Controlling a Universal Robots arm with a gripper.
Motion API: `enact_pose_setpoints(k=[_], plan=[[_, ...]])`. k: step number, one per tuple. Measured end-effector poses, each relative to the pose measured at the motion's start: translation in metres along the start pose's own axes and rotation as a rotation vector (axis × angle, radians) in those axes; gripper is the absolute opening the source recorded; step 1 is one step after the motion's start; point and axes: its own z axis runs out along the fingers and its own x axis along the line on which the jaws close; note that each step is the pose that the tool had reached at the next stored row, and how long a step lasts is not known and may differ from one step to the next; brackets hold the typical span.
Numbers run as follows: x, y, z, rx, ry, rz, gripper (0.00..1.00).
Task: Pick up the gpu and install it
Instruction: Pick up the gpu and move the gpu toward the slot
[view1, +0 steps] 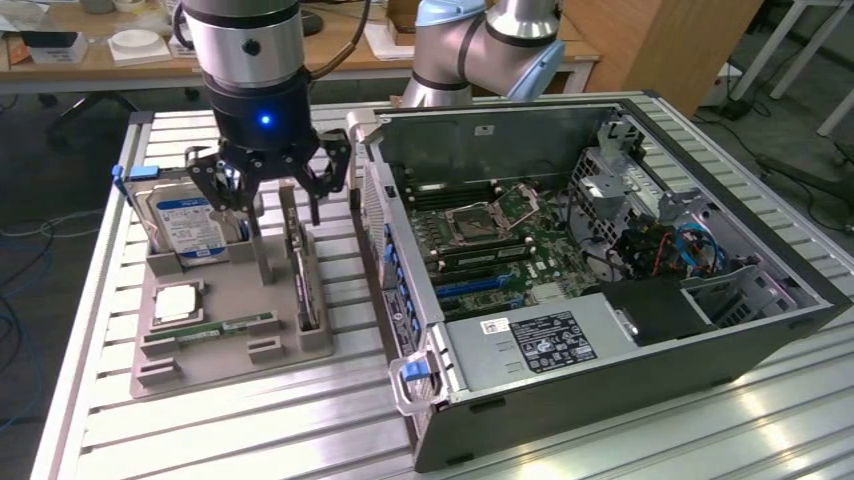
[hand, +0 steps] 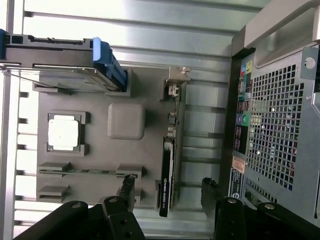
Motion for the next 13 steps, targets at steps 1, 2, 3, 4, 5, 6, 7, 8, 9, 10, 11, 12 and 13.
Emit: enact_pose_setpoints(k=[1,2,3,4,5,6,7,8,9,10,11,12,13], plan=[[0.0,-0.0003,0.0003,0.0,-0.0001,0.0,0.65],[-0.0001,-0.0006,0.0006,0.0001,0.0001,0.0,0.65],[-0.0002,-0.0008,0.0009,0.0001,0.0001,0.0,0.65],[-0.0003,-0.0009,0.0012,0.0,0.0001,0.0,0.65],[-0.0004,-0.001,0.0016,0.0,0.0,0.0,0.65],[-0.0005,-0.0011,0.0021,0.0,-0.0001,0.0,0.65],[-0.0006,-0.0013,0.0025,0.0,-0.0001,0.0,0.65],[-0.0007,-0.0014,0.0029,0.0,0.0,0.0,0.65],[-0.0007,-0.0015,0.0032,0.0,0.0,0.0,0.65],[-0.0008,-0.0016,0.0036,0.0,0.0,0.0,0.65],[-0.0008,-0.0017,0.004,0.0,0.0,0.0,0.65],[-0.0009,-0.0018,0.0045,0.0,0.0,0.0,0.65],[-0.0009,-0.0019,0.0049,0.0,0.0,0.0,0.65]])
